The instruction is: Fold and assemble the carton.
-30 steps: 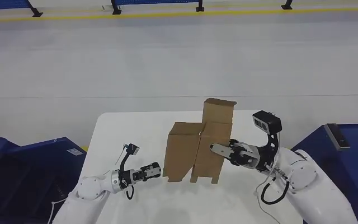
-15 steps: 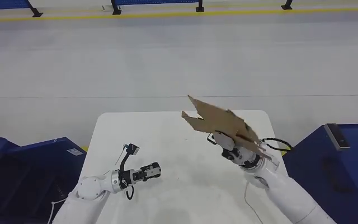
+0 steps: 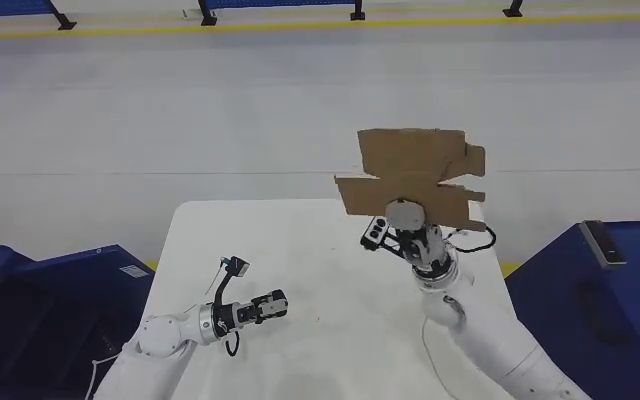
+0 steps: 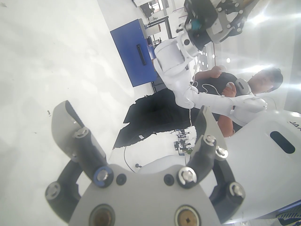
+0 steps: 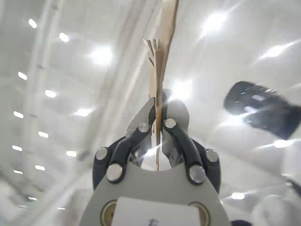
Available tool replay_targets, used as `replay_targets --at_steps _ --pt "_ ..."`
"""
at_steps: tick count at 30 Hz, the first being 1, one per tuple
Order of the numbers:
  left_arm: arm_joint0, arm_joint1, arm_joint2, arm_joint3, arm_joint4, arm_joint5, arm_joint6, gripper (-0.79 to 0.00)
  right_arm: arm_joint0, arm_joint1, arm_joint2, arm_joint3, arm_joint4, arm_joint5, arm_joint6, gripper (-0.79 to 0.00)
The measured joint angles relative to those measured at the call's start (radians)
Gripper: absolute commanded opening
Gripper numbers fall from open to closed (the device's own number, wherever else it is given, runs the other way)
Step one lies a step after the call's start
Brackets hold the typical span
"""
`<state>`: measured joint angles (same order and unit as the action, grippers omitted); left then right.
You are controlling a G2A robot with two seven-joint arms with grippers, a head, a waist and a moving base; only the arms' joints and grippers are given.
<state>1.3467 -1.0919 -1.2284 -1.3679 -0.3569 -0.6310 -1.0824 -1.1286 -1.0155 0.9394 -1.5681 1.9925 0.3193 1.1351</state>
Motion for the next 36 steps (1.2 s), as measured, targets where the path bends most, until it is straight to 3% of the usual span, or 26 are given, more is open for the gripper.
replay_targets --at_steps 4,9,13,16,24,27,29,32,36 --pt "0.0 0.0 0.0 0.0 0.0 0.0 0.0 0.0 -0.032 0.028 0.145 -0.026 -0.356 -0.251 0.084 -0.785" --pt "0.0 0.0 0.0 0.0 0.0 0.0 0.0 0.0 -0.134 0.074 0.371 -0.112 -0.749 -0.463 0.032 -0.785" --pt "0.0 0.0 0.0 0.0 0.0 0.0 0.0 0.0 -0.232 0.099 0.514 -0.187 -0.963 -0.466 0.014 -0.785" --pt "0.0 0.0 0.0 0.0 0.0 0.0 0.0 0.0 -0.277 0.106 0.561 -0.238 -1.036 -0.44 0.009 -0.785" --pt "0.006 -0.002 0.003 -0.01 -0.014 0.014 0.007 0.0 -0.291 0.107 0.573 -0.266 -1.048 -0.439 -0.006 -0.785" --pt "0.013 0.0 -0.027 -0.051 -0.15 0.083 0.023 0.0 -0.293 0.109 0.571 -0.253 -1.099 -0.429 -0.036 -0.785" --pt "0.026 0.003 -0.055 -0.087 -0.228 0.089 0.028 0.0 -0.296 0.114 0.576 -0.241 -1.239 -0.422 -0.072 -0.785" --pt "0.053 0.007 -0.07 -0.147 -0.25 0.099 0.024 0.0 -0.313 0.12 0.581 -0.241 -1.429 -0.417 -0.09 -0.785" --pt "0.08 0.008 -0.055 -0.225 -0.22 0.135 0.031 0.0 -0.334 0.123 0.567 -0.251 -1.494 -0.406 -0.061 -0.785"
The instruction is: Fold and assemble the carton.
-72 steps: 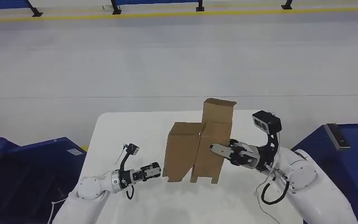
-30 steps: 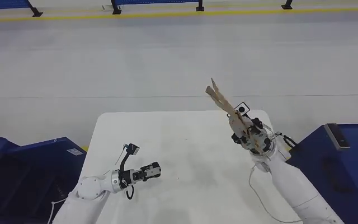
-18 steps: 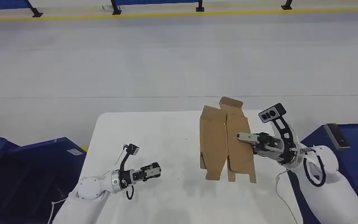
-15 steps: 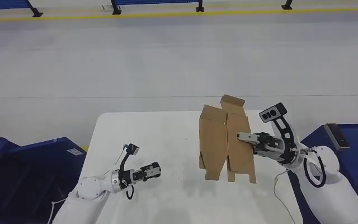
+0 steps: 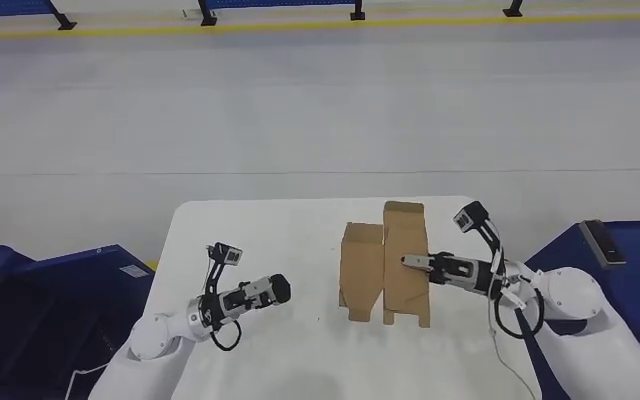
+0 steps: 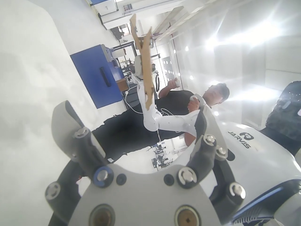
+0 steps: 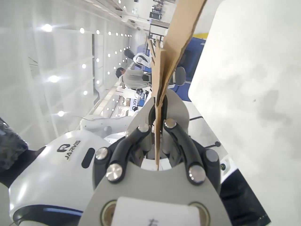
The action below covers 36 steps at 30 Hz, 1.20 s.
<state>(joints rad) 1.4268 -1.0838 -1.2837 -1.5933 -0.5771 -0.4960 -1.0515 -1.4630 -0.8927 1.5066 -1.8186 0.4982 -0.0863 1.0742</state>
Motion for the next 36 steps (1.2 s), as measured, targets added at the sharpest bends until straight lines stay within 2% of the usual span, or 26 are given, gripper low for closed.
replay_targets --at_steps 2,5,8,10,14,15,16,17,18,21,24,25,26,28,32,36 --pt "0.011 -0.001 0.02 -0.039 0.047 0.016 0.011 -0.009 -0.006 -0.001 -0.016 -0.007 -0.016 -0.013 0.008 -0.785" --pt "0.019 -0.004 0.051 -0.076 0.115 0.03 0.053 -0.12 -0.012 -0.004 -0.05 -0.012 -0.027 -0.039 0.019 -0.785" --pt "0.019 -0.009 0.086 -0.095 0.159 0.038 0.078 -0.105 -0.012 -0.009 -0.085 -0.005 -0.057 -0.055 0.004 -0.785" --pt "0.014 -0.01 0.1 -0.092 0.186 0.044 0.092 -0.169 -0.008 -0.011 -0.109 0.0 -0.077 -0.055 0.002 -0.785" --pt "-0.002 -0.016 0.142 -0.083 0.215 0.068 0.108 -0.215 0.01 -0.016 -0.159 0.011 -0.132 -0.059 -0.017 -0.785" --pt "-0.004 -0.017 0.148 -0.082 0.214 0.069 0.108 -0.296 0.014 -0.018 -0.171 0.011 -0.142 -0.059 -0.02 -0.785" --pt "-0.007 -0.018 0.153 -0.079 0.215 0.068 0.109 -0.409 0.017 -0.019 -0.183 0.01 -0.15 -0.06 -0.025 -0.785" --pt "-0.01 -0.018 0.158 -0.075 0.218 0.068 0.11 -0.409 0.021 -0.022 -0.198 0.01 -0.157 -0.064 -0.032 -0.785" --pt "-0.012 -0.019 0.161 -0.071 0.22 0.069 0.112 -0.48 0.023 -0.023 -0.207 0.01 -0.161 -0.067 -0.039 -0.785" --pt "-0.016 -0.02 0.168 -0.058 0.219 0.074 0.114 -0.616 0.029 -0.027 -0.222 0.011 -0.158 -0.081 -0.054 -0.785" --pt "-0.017 -0.02 0.172 -0.048 0.205 0.068 0.106 -0.656 0.032 -0.029 -0.226 0.017 -0.142 -0.09 -0.058 -0.785" --pt "-0.017 -0.019 0.172 -0.046 0.198 0.066 0.099 -0.742 0.032 -0.03 -0.23 0.018 -0.139 -0.09 -0.056 -0.785" --pt "-0.019 -0.019 0.172 -0.043 0.19 0.063 0.091 -0.785 0.034 -0.031 -0.237 0.021 -0.141 -0.087 -0.051 -0.785" --pt "-0.021 -0.018 0.17 -0.039 0.182 0.056 0.08 -0.785 0.039 -0.033 -0.249 0.027 -0.146 -0.082 -0.057 0.0" --pt "-0.019 -0.016 0.165 -0.038 0.164 0.038 0.065 -0.785 0.054 -0.04 -0.272 0.05 -0.136 -0.071 -0.087 0.0" --pt "-0.016 -0.014 0.158 -0.038 0.15 0.024 0.049 -0.785 0.073 -0.043 -0.251 0.104 -0.046 -0.06 -0.098 0.0"
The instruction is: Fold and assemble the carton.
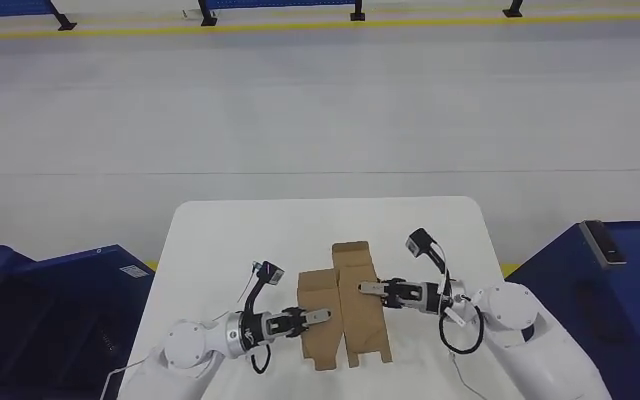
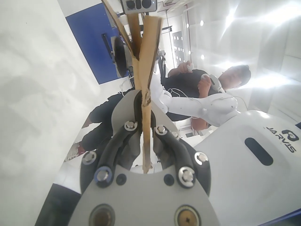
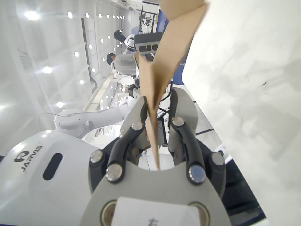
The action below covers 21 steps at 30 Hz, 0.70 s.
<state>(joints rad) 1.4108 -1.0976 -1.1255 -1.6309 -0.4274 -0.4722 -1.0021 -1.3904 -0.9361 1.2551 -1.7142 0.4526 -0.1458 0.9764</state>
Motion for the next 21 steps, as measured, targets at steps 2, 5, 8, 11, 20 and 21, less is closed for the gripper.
replay_targets --at_steps 2,5,8,11,20,21 --pt "0.002 0.002 -0.004 0.001 -0.002 -0.006 -0.008 -0.785 0.013 -0.001 0.016 0.034 0.066 0.011 0.015 -0.135" --pt "0.004 0.004 -0.001 -0.002 0.005 -0.022 -0.032 -0.785 0.031 -0.003 0.025 0.069 0.134 0.026 0.046 -0.419" --pt "0.007 0.005 0.009 -0.007 0.025 -0.051 -0.065 -0.785 0.045 -0.006 0.022 0.085 0.158 0.029 0.06 -0.52" --pt "0.009 0.007 0.017 -0.016 0.05 -0.082 -0.084 -0.785 0.055 -0.01 0.008 0.091 0.153 0.028 0.058 -0.785" --pt "0.006 0.01 0.022 -0.014 0.094 -0.098 -0.051 -0.785 0.076 -0.017 -0.024 0.098 0.12 0.026 0.074 -0.785" --pt "0.005 0.01 0.023 -0.013 0.095 -0.098 -0.048 -0.785 0.077 -0.018 -0.025 0.099 0.117 0.026 0.075 -0.785"
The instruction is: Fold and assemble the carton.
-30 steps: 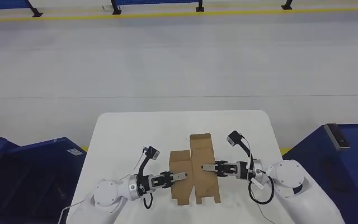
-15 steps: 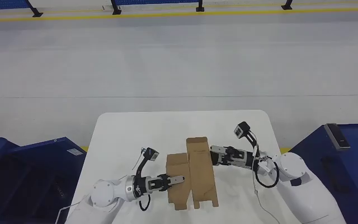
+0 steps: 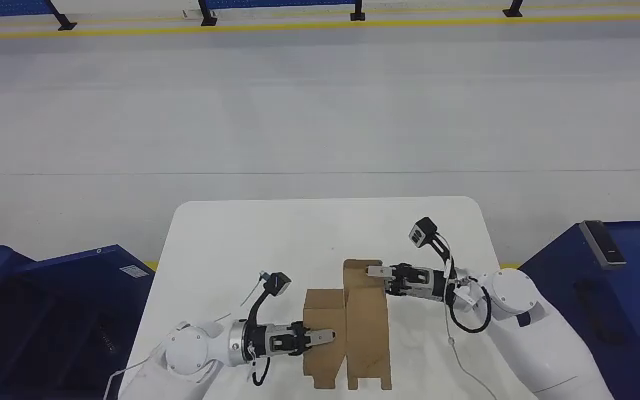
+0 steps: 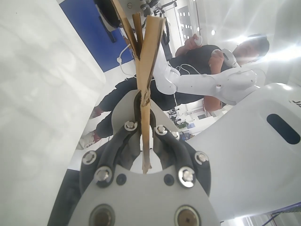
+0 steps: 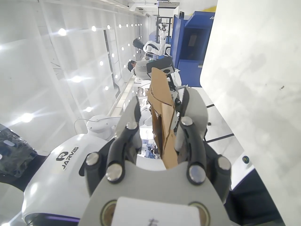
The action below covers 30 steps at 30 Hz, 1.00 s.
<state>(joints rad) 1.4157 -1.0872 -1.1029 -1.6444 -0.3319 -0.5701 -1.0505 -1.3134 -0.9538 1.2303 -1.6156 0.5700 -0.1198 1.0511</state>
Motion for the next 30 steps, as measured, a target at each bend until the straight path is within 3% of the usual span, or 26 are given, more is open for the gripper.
replay_targets --at_steps 1,2,3,4,12,30 --pt "-0.001 0.0 0.001 0.001 0.002 0.0 0.003 -0.785 0.001 0.0 0.0 0.0 -0.003 0.0 0.001 -0.785" --pt "-0.003 0.0 0.001 0.003 0.004 0.0 0.006 -0.717 0.003 0.0 0.0 0.0 -0.008 0.0 0.003 -0.785" --pt "-0.004 0.001 0.002 0.004 0.005 0.001 0.01 -0.573 0.004 0.0 0.001 -0.001 -0.011 -0.002 0.003 -0.785" --pt "-0.005 0.001 0.003 0.004 0.006 0.001 0.012 0.0 0.005 -0.001 0.002 -0.002 -0.014 -0.004 0.002 -0.785" --pt "-0.028 0.005 -0.016 0.023 -0.011 0.013 0.031 0.0 0.002 0.008 0.085 -0.005 -0.022 -0.045 -0.036 -0.785" --pt "-0.023 0.01 -0.039 -0.003 0.034 0.009 0.041 0.0 -0.005 0.006 0.08 -0.02 -0.028 -0.047 -0.056 -0.785"
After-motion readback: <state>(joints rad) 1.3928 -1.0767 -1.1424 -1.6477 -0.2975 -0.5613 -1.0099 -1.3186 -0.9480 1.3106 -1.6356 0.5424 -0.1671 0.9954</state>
